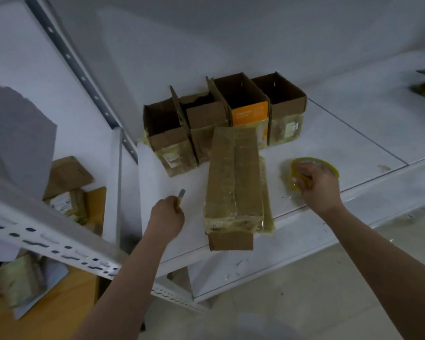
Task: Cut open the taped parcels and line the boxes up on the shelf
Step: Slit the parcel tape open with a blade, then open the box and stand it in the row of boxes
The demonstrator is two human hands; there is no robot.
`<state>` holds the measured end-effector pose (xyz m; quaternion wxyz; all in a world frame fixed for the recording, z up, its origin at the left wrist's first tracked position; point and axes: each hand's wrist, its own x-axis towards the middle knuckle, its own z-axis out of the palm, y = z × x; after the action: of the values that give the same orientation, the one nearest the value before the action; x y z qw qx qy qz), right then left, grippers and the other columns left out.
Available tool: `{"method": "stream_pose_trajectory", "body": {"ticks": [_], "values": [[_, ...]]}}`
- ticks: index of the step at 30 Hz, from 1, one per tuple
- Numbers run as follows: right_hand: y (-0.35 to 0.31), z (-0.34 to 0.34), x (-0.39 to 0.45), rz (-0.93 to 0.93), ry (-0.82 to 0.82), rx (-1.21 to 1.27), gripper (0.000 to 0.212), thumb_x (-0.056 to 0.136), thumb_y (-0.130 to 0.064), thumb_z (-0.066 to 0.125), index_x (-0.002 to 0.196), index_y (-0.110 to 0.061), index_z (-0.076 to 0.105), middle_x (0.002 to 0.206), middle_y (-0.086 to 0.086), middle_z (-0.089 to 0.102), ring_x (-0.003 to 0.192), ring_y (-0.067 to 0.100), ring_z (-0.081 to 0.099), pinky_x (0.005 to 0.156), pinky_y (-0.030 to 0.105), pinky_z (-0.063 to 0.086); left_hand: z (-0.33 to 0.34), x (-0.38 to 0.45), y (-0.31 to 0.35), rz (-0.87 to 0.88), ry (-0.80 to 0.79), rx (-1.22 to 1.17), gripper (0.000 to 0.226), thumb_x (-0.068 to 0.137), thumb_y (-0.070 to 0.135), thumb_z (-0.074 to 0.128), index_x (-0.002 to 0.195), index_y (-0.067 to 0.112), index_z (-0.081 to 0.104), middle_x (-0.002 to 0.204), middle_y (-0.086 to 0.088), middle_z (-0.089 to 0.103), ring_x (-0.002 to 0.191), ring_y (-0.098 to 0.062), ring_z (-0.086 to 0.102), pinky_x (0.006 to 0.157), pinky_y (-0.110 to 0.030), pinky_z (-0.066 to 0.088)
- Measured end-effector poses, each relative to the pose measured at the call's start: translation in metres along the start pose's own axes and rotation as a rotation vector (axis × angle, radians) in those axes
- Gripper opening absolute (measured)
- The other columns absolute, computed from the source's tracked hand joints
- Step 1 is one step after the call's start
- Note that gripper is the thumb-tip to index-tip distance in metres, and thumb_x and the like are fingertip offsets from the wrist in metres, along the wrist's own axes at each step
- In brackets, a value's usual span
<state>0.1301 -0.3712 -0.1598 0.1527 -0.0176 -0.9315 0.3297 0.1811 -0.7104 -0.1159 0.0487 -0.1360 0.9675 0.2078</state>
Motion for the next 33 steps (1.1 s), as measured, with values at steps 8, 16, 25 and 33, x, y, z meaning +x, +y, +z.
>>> {"method": "stream_pose_trajectory", "body": {"ticks": [8, 16, 25, 33], "values": [[-0.052, -0.011, -0.025, -0.075, 0.056, 0.335, 0.041, 0.092, -0.039, 0.064, 0.125, -0.017, 0.061, 0.113, 0.002, 0.063, 0.1, 0.014, 0.06, 0.085, 0.028, 0.048, 0.005, -0.014, 0.001, 0.047, 0.161, -0.617, 0.048, 0.097, 0.042, 0.055, 0.14, 0.021, 0.051, 0.141, 0.001, 0.053, 0.126, -0.013, 0.052, 0.098, -0.019, 0.042], [-0.113, -0.021, -0.072, -0.089, -0.314, 0.257, 0.078, 0.064, -0.094, 0.039, 0.129, -0.052, 0.04, 0.115, -0.003, 0.054, 0.089, 0.009, 0.063, 0.078, 0.038, 0.056, -0.008, -0.066, 0.035, 0.514, 0.021, -0.611, 0.053, 0.077, 0.059, 0.07, 0.125, 0.041, 0.058, 0.148, 0.009, 0.041, 0.128, -0.001, 0.046, 0.099, -0.022, 0.047], [-0.124, -0.018, -0.096, -0.177, -0.211, 0.28, 0.065, 0.071, -0.044, 0.075, 0.131, -0.024, 0.062, 0.117, 0.0, 0.071, 0.099, 0.0, 0.063, 0.09, 0.013, 0.046, 0.0, -0.074, 0.026, 0.453, 0.007, -0.798, 0.039, 0.081, 0.016, 0.077, 0.115, 0.031, 0.068, 0.149, -0.005, 0.046, 0.132, -0.017, 0.049, 0.104, -0.046, 0.047], [-0.146, -0.05, -0.092, -0.173, 0.016, 0.367, 0.053, 0.069, -0.047, 0.069, 0.112, -0.016, 0.073, 0.11, -0.008, 0.072, 0.082, 0.008, 0.071, 0.081, 0.035, 0.058, -0.025, -0.079, 0.051, 0.578, 0.169, -0.888, 0.031, 0.077, 0.017, 0.078, 0.107, 0.023, 0.073, 0.127, 0.007, 0.064, 0.132, 0.001, 0.045, 0.102, -0.02, 0.045]]}}
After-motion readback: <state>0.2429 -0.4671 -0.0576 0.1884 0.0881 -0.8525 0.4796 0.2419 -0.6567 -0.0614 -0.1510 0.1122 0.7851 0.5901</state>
